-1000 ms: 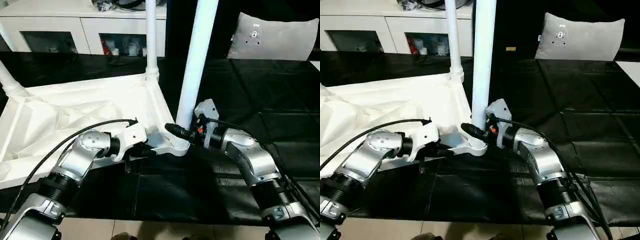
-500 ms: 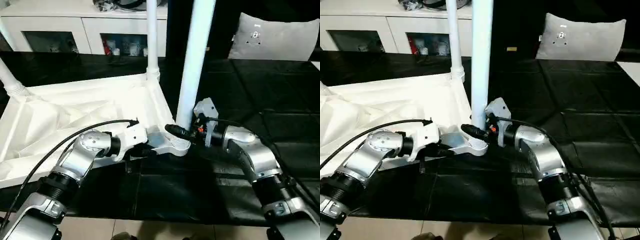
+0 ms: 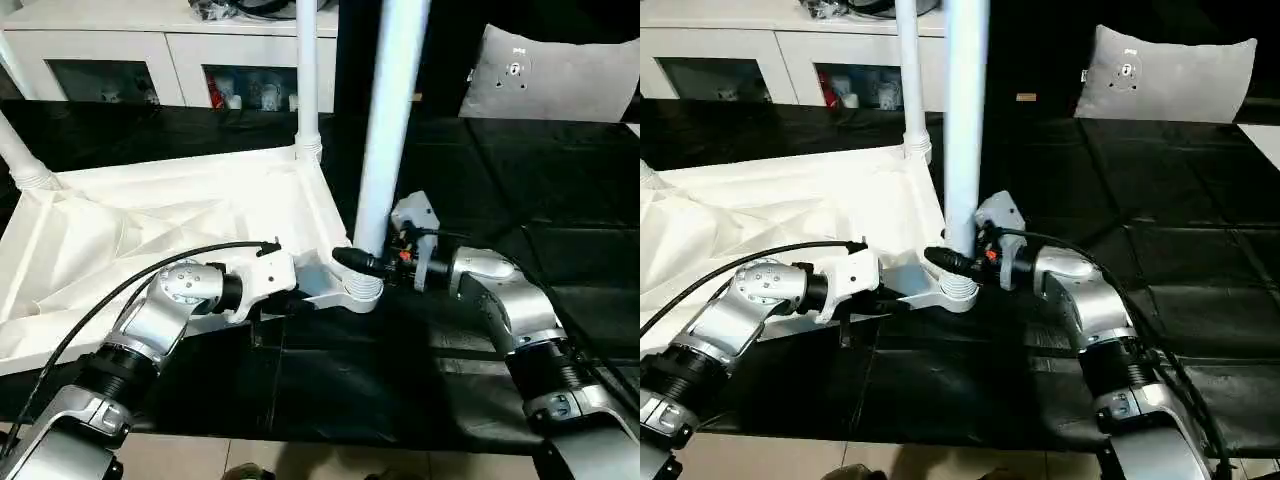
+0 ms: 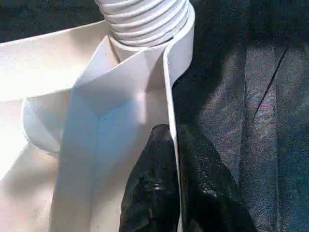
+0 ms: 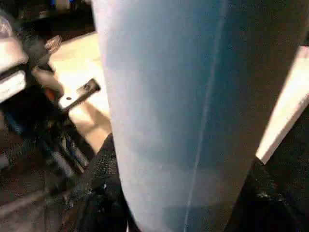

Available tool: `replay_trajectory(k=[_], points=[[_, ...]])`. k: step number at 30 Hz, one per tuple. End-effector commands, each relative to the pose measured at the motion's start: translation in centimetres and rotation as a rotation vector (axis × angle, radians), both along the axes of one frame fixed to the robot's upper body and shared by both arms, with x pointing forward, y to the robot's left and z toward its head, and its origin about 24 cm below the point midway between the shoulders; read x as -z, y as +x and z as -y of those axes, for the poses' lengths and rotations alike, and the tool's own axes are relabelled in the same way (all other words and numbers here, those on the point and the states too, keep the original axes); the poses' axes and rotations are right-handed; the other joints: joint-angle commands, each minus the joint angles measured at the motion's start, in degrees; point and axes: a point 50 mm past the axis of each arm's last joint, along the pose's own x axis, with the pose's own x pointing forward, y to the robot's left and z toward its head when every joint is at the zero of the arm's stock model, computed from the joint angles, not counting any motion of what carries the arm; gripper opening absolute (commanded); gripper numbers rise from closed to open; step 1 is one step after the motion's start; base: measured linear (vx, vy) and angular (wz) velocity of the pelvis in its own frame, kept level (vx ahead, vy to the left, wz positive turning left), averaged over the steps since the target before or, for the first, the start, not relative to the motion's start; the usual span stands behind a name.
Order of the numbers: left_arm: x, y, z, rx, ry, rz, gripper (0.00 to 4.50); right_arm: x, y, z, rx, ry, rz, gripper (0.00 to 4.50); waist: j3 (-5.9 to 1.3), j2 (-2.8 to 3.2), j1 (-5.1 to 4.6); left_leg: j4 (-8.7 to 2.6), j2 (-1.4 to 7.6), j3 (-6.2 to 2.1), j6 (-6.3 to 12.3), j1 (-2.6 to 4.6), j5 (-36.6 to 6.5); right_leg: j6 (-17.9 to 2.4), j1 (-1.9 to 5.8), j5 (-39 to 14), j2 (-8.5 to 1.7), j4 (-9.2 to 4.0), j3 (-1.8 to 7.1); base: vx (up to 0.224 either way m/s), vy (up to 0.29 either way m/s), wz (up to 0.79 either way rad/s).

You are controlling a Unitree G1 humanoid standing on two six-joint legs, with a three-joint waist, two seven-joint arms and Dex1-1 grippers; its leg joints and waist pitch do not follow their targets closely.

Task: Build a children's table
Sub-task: Insert table leg to table base

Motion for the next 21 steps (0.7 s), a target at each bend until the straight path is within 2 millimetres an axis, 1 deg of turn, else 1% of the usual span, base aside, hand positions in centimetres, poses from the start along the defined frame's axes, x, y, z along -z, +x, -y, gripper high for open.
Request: replay_trajectory(k=[1, 4, 8, 9, 10, 12, 13, 14, 15, 19, 20, 21], points=[[0.6, -0.2, 0.2, 0.025, 0.034, -0.011, 0.00, 0.9, -0.1, 0.3, 0.021, 0.035, -0.066, 1.90, -3.18, -0.22, 0.50, -4.73, 4.18, -1.46, 0.89, 0.54, -12.9, -14.3, 2.12, -12.9, -5.79, -4.84, 3.15, 0.000, 0.000, 0.00], [0.7, 0.0, 0.0, 0.002, 0.028, -0.019, 0.00, 1.2, -0.3, 0.6, 0.035, 0.058, -0.078, 1.90, -3.21, -0.08, 0.65, -4.76, 4.19, -1.39, 0.80, 0.60, -12.7, -14.2, 2.07, -12.2, -5.64, -4.81, 3.09, 0.000, 0.000, 0.00], [0.7, 0.1, 0.1, -0.018, -0.002, -0.036, 0.00, 2.1, -1.2, 1.2, 0.046, 0.097, -0.090, 1.90, -3.22, -0.15, 0.96, -4.78, 4.27, -1.44, 0.79, 0.61, -13.0, -14.0, 2.16, -12.5, -5.84, -4.88, 3.15, 0.000, 0.000, 0.00], [0.7, 0.1, 0.1, -0.020, -0.004, -0.037, 0.00, 2.2, -1.3, 1.3, 0.047, 0.102, -0.091, 1.90, -3.27, -0.15, 1.02, -4.75, 4.25, -1.41, 0.91, 0.59, -12.7, -14.0, 2.17, -12.3, -5.86, -4.87, 3.17, 0.000, 0.000, 0.00], [0.7, 0.2, 0.1, -0.023, -0.007, -0.039, 0.00, 2.4, -1.5, 1.4, 0.050, 0.106, -0.093, 1.90, -3.38, -0.03, 1.16, -4.76, 4.27, -1.43, 1.06, 0.57, -12.2, -14.2, 2.19, -11.5, -5.80, -4.78, 3.09, 0.000, 0.000, 0.00], [0.7, 0.2, 0.1, -0.027, -0.013, -0.040, 0.00, 2.8, -1.8, 1.7, 0.062, 0.115, -0.093, 1.90, -3.44, -0.10, 1.31, -4.70, 4.23, -1.37, 1.31, 0.51, -11.5, -14.2, 2.27, -10.5, -5.77, -4.69, 3.05, 0.000, 0.000, 0.00], [0.7, 0.2, 0.1, -0.027, -0.014, -0.040, 0.00, 2.9, -2.0, 1.7, 0.066, 0.118, -0.094, 1.90, -3.45, 0.12, 1.47, -4.69, 4.23, -1.30, 1.41, 0.59, -11.3, -14.2, 2.18, -10.2, -5.73, -4.77, 3.05, 0.000, 0.000, 0.00], [0.7, 0.2, 0.1, -0.027, -0.016, -0.040, 0.00, 3.0, -2.1, 1.7, 0.065, 0.119, -0.094, 1.90, -3.54, 0.03, 1.57, -4.68, 4.19, -1.32, 1.52, 0.56, -10.8, -14.2, 2.32, -9.7, -5.74, -4.69, 3.01, 0.000, 0.000, 0.00], [0.7, 0.2, 0.1, -0.028, -0.017, -0.041, 0.00, 3.1, -2.2, 1.8, 0.064, 0.120, -0.093, 1.90, -3.59, 0.10, 1.63, -4.67, 4.19, -1.32, 1.60, 0.54, -10.6, -14.2, 2.36, -9.5, -5.75, -4.67, 2.99, 0.000, 0.000, 0.00], [0.7, 0.2, 0.1, -0.025, -0.015, -0.043, 0.00, 3.5, -2.4, 1.8, 0.059, 0.075, -0.076, 1.90, -3.69, 0.09, 1.85, -4.59, 4.17, -1.26, 2.06, 0.47, -9.5, -14.4, 2.40, -8.0, -5.74, -4.57, 2.90, 0.000, 0.000, 0.00], [0.8, 0.2, 0.1, -0.021, -0.009, -0.043, 0.00, 3.7, -2.5, 1.8, 0.052, 0.015, -0.055, 1.90, -3.67, 0.33, 1.85, -4.63, 4.22, -1.28, 1.84, 0.51, -10.0, -14.3, 2.30, -8.5, -5.72, -4.67, 2.85, 0.000, 0.000, 0.00], [0.8, 0.2, 0.1, -0.021, -0.009, -0.043, 0.00, 3.7, -2.5, 1.8, 0.052, 0.015, -0.055, 1.90, -3.59, 0.24, 1.77, -4.66, 4.17, -1.26, 1.72, 0.55, -10.3, -14.2, 2.29, -9.0, -5.65, -4.74, 2.84, 0.000, 0.000, 0.00]])
